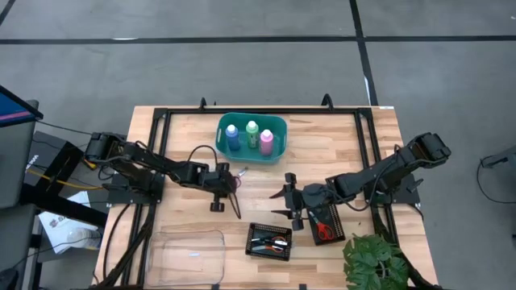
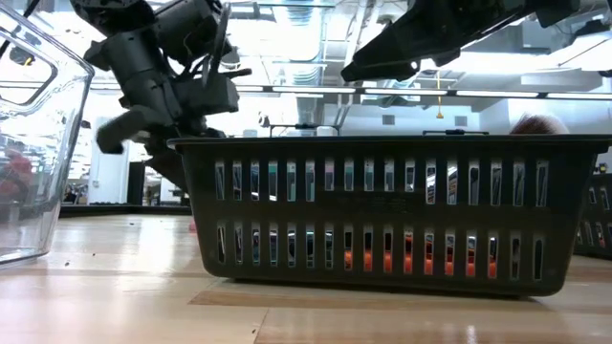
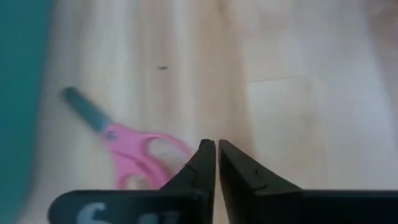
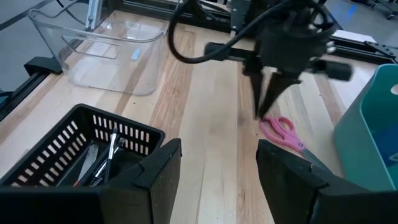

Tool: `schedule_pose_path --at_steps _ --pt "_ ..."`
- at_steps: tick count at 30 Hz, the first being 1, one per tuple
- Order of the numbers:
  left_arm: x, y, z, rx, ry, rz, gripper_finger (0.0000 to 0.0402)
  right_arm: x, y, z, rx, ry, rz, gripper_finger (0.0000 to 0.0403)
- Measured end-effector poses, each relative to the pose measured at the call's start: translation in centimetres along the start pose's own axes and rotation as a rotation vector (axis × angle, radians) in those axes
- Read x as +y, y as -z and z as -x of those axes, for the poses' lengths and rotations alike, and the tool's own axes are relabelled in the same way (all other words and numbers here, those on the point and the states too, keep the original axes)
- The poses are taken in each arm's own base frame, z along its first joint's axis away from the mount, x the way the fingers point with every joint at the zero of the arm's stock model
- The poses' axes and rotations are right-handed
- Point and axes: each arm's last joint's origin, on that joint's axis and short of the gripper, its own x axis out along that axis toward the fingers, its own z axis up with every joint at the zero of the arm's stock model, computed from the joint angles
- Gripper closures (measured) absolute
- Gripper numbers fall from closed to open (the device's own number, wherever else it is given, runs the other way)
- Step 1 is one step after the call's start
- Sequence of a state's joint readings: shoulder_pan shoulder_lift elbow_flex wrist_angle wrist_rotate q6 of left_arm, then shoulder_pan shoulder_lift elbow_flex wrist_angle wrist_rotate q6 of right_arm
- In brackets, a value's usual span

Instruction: Pick & Place Paint Supplies

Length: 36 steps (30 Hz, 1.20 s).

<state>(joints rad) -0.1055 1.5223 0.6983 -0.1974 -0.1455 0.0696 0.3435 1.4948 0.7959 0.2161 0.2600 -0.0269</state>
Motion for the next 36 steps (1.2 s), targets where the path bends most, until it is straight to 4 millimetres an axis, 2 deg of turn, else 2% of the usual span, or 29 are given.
schedule_pose_path --at_steps 4,11,17,24,28,32,36 --pt "0.1 0.2 -0.4 0.018 0.073 0.011 0.0364 0.0 0.0 0.0 -0.001 0.0 0.004 0.0207" --pt "0.8 0.7 -1.1 0.066 -0.001 0.027 0.0315 0.0 0.0 0.0 -0.001 0.0 0.007 0.0207" --pt "0.8 0.7 -1.1 0.066 -0.002 0.024 0.0307 0.0 0.0 0.0 -0.001 0.0 0.007 0.0207" --pt "0.6 1.4 -2.5 0.135 0.014 0.016 0.0307 0.0 0.0 0.0 -0.001 0.0 0.007 0.0207" --pt "0.5 1.5 -2.8 0.142 0.015 0.016 0.032 0.0 0.0 0.0 -0.002 0.0 0.007 0.0207" --pt "0.5 1.4 -2.7 0.131 0.023 0.02 0.0382 0.0 0.0 0.0 -0.002 -0.001 0.007 0.0207" --pt "0.3 1.4 -2.7 0.132 0.009 0.034 0.0396 0.0 0.0 0.0 -0.002 -0.001 0.007 0.0207"
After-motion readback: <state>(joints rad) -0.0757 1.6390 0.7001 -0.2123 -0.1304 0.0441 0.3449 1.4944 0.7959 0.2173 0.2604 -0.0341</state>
